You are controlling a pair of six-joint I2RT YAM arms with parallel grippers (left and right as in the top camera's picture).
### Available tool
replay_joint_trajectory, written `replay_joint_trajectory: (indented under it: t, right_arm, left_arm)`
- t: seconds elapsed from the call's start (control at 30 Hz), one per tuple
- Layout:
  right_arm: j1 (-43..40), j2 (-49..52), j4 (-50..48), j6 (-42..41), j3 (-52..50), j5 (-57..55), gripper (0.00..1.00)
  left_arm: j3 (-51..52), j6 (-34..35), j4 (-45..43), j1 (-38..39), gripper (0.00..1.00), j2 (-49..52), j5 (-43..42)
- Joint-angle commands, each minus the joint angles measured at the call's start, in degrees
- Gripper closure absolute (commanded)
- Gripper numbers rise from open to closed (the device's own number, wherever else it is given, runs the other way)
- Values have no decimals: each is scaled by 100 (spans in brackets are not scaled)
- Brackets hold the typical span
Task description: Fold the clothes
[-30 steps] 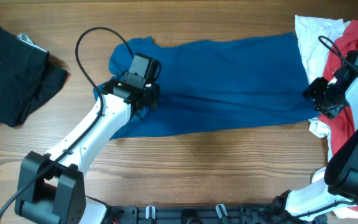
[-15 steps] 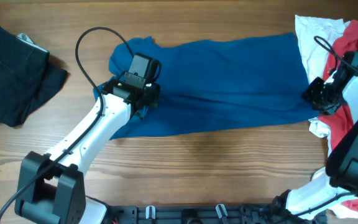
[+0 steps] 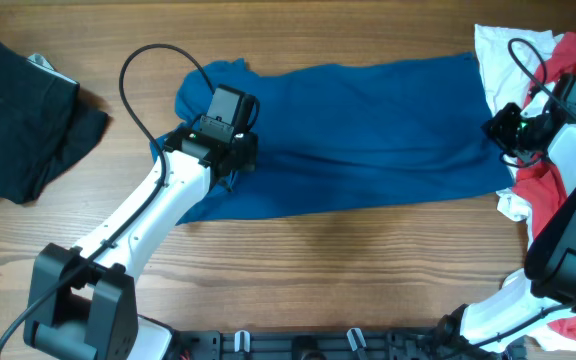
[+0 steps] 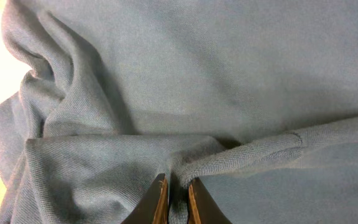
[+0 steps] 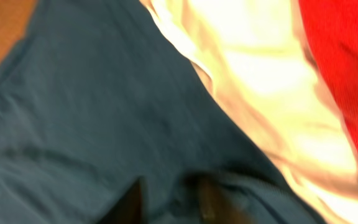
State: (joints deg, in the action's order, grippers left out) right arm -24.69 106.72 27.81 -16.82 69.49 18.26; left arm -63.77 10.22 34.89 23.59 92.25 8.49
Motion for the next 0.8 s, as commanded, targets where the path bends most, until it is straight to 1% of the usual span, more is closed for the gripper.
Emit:
replay_joint_trajectory:
  t: [0.0, 0.07, 0.17, 0.33, 0.4, 0.43, 0.53, 0.6, 0.7, 0.77]
  right_arm:
    - [7, 98, -81, -153, -24, 330, 59]
    - [7, 92, 96, -120, -17, 393, 53]
    - [-48, 11, 717, -122, -15, 374, 51]
    - [-177, -227, 1471, -52, -13, 273, 53]
    - [-186, -291, 1797, -13, -13, -111, 65]
    - [-186, -291, 1932, -37, -15, -363, 68]
    - [-186, -291, 2107, -46, -26, -868, 64]
    - [-186, -291, 2111, -162, -26, -881, 64]
    - [-186, -291, 2081, -160, -26, -883, 64]
    - [-186, -291, 2072, -160, -26, -881, 63]
  left_arm:
    - [-52, 120, -20, -9, 88, -28, -118]
    - [-52, 120, -22, -9, 87, -28, -118]
    - [-52, 118, -22, -9, 86, -28, -118]
    - [-52, 118, -22, -9, 86, -28, -116]
    - [-52, 118, -22, -9, 86, -28, -116]
    - [-52, 118, -24, -9, 86, -26, -116]
    - [-52, 120, -22, -9, 86, -26, -118]
    - [-52, 118, -2, -9, 86, -26, -212]
    - [9, 118, 50, 2, 87, -26, -636]
    - [96, 118, 50, 50, 85, 2, -767]
